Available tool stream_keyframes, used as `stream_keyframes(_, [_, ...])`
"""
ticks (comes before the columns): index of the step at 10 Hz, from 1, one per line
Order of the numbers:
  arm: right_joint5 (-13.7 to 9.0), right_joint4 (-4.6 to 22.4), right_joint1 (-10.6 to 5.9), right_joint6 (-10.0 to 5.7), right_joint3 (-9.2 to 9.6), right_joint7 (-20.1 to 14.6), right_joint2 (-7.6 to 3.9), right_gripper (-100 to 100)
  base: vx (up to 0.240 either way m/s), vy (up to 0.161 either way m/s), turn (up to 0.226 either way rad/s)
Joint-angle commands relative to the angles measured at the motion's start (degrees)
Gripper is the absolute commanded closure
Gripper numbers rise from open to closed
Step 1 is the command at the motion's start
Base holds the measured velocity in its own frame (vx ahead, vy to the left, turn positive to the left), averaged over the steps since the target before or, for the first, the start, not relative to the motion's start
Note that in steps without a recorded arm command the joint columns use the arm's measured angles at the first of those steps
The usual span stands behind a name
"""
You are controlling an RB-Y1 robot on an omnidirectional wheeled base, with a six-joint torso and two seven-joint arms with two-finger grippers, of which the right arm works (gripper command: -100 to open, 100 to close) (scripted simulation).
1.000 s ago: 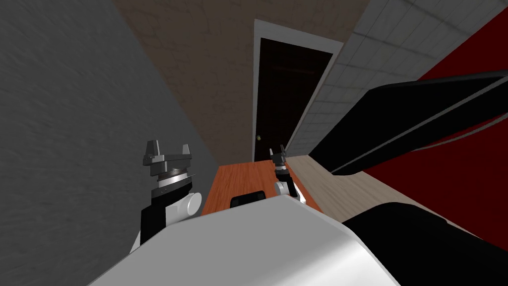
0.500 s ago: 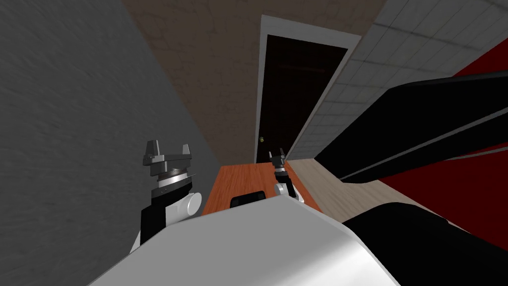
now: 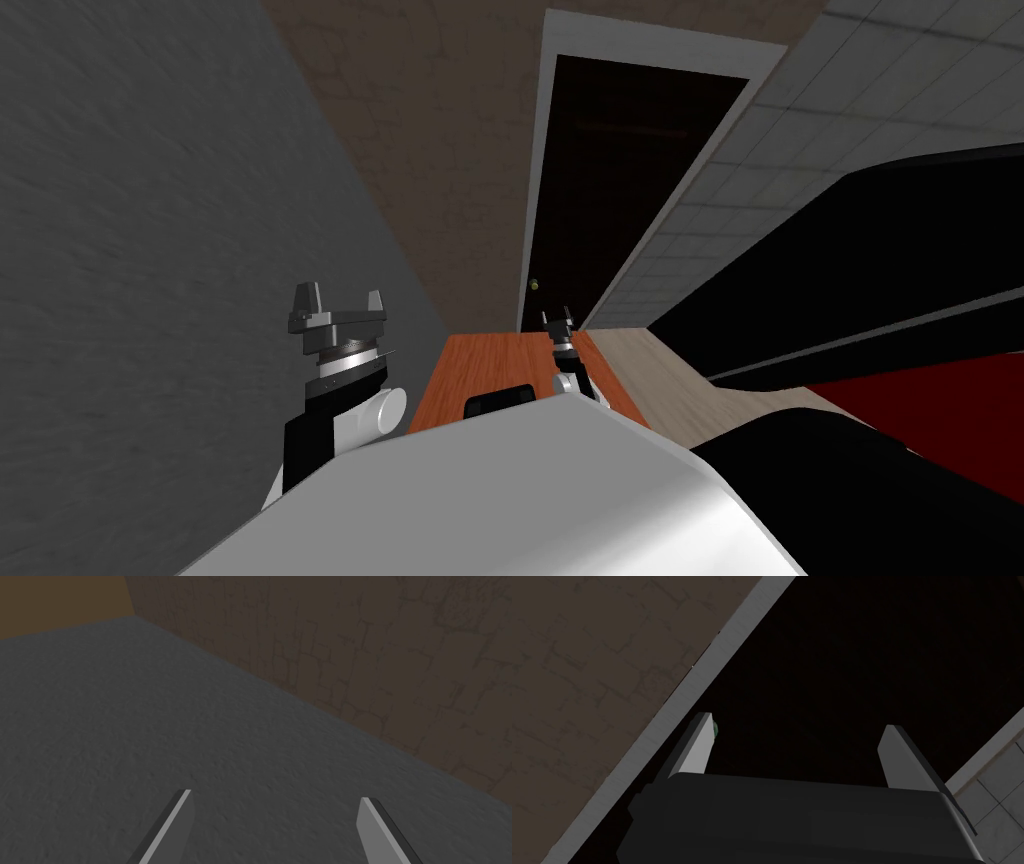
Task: Pull the door open
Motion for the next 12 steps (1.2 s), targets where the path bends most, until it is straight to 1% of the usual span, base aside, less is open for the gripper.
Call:
stream_keyframes(1, [-1.86, 2.22, -0.27, -0.65, 0.32, -2.50, -0.66, -100, 0.090, -0.025, 0.123])
stream_keyframes(12, [-13.59, 18.67, -2.36, -6.76, 2.98, -17.97, -4.65, -100, 0.096, -0.025, 0.111])
